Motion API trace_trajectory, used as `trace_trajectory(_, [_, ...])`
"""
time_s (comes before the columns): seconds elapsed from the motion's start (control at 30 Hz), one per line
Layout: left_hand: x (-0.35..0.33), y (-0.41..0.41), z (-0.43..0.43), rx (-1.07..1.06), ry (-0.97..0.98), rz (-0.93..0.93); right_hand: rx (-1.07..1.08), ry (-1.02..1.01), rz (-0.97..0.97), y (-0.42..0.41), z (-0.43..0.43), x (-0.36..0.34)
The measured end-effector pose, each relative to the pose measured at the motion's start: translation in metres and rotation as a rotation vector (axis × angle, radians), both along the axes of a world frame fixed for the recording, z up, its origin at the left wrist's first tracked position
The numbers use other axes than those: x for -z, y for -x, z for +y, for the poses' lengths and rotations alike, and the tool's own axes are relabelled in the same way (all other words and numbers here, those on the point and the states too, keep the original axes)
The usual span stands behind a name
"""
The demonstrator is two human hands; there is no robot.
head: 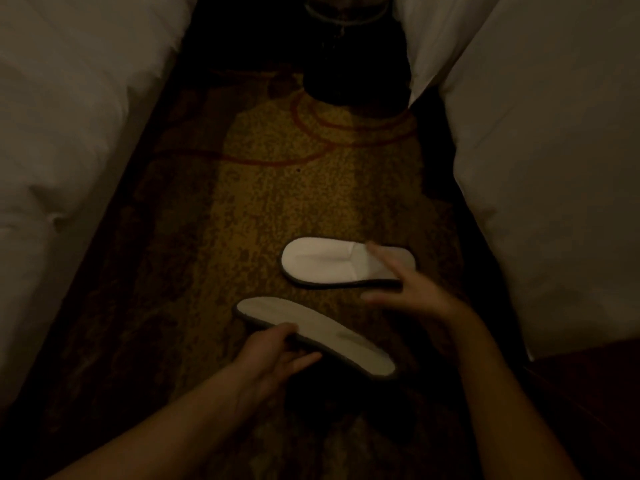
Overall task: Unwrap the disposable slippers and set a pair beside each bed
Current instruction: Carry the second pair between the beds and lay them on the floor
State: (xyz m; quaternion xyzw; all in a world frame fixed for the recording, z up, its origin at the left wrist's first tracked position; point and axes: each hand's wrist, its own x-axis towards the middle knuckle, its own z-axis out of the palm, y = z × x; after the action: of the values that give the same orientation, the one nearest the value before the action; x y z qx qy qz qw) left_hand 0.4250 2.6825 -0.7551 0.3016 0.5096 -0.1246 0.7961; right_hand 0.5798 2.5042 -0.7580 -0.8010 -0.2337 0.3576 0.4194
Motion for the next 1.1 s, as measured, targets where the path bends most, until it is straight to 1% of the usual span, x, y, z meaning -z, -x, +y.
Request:
trace_trajectory(0.07, [-0.007,-0.010,-0.001,-0.013,0.003,-0.006,-0.314,0.152,0.066,0.025,-0.008,-0.012])
trace_trajectory(0.1, [-0.012,-0.014,-0.001,-0.024,-0.001,-0.006,-0.431,0.211,0.072,0.034,-0.010,-0.014])
trace_trajectory(0.13, [-0.016,-0.019,-0.001,-0.039,-0.001,-0.006,-0.484,0.232,0.064,0.041,-0.010,-0.015])
trace_trajectory(0.17, [-0.021,-0.022,0.000,-0.057,0.009,-0.009,-0.480,0.213,0.049,0.046,-0.009,-0.015])
trace_trajectory(0.2, [-0.026,-0.025,0.001,-0.073,0.028,-0.013,-0.422,0.164,0.025,0.050,-0.007,-0.017])
trace_trajectory(0.27, [-0.032,-0.027,0.004,-0.073,0.072,-0.048,-0.207,0.025,-0.053,0.053,-0.003,-0.020])
trace_trajectory(0.3, [-0.034,-0.028,0.006,-0.045,0.069,-0.071,-0.117,-0.024,-0.115,0.053,-0.003,-0.020])
trace_trajectory(0.33, [-0.034,-0.028,0.009,0.005,0.026,-0.079,-0.065,-0.044,-0.181,0.051,-0.003,-0.019])
trace_trajectory(0.37, [-0.033,-0.027,0.012,0.083,-0.081,-0.064,-0.043,-0.051,-0.217,0.050,-0.003,-0.019])
trace_trajectory(0.4, [-0.030,-0.026,0.017,0.173,-0.253,-0.030,-0.031,-0.054,-0.213,0.048,-0.005,-0.018])
trace_trajectory(0.47, [-0.019,-0.023,0.029,0.317,-0.695,0.037,0.003,-0.071,-0.122,0.044,-0.008,-0.015])
trace_trajectory(0.5, [-0.013,-0.019,0.036,0.356,-0.893,0.075,0.028,-0.089,-0.049,0.043,-0.009,-0.014])
trace_trajectory(0.53, [-0.009,-0.015,0.043,0.374,-1.027,0.118,0.057,-0.106,0.034,0.043,-0.011,-0.013])
trace_trajectory(0.6, [-0.001,-0.005,0.052,0.395,-1.145,0.170,0.102,-0.115,0.181,0.040,-0.017,-0.010])
trace_trajectory(0.63, [0.002,-0.001,0.054,0.425,-1.152,0.164,0.112,-0.105,0.242,0.038,-0.020,-0.008])
trace_trajectory(0.7, [0.010,0.003,0.056,0.464,-1.084,0.106,0.108,-0.062,0.352,0.036,-0.027,-0.004])
trace_trajectory(0.77, [0.016,0.005,0.052,0.530,-1.006,0.069,0.111,0.026,0.385,0.034,-0.032,-0.001])
trace_trajectory(0.83, [0.023,0.009,0.046,0.614,-0.958,0.079,0.170,0.120,0.337,0.033,-0.038,0.007])
trace_trajectory(0.93, [0.033,0.012,0.033,0.753,-0.902,0.128,0.276,0.311,0.206,0.034,-0.046,0.026])
trace_trajectory(1.03, [0.044,0.010,0.023,0.828,-0.893,0.141,0.313,0.458,0.161,0.039,-0.050,0.045])
trace_trajectory(1.1, [0.048,0.009,0.018,0.857,-0.911,0.147,0.295,0.530,0.114,0.042,-0.053,0.054])
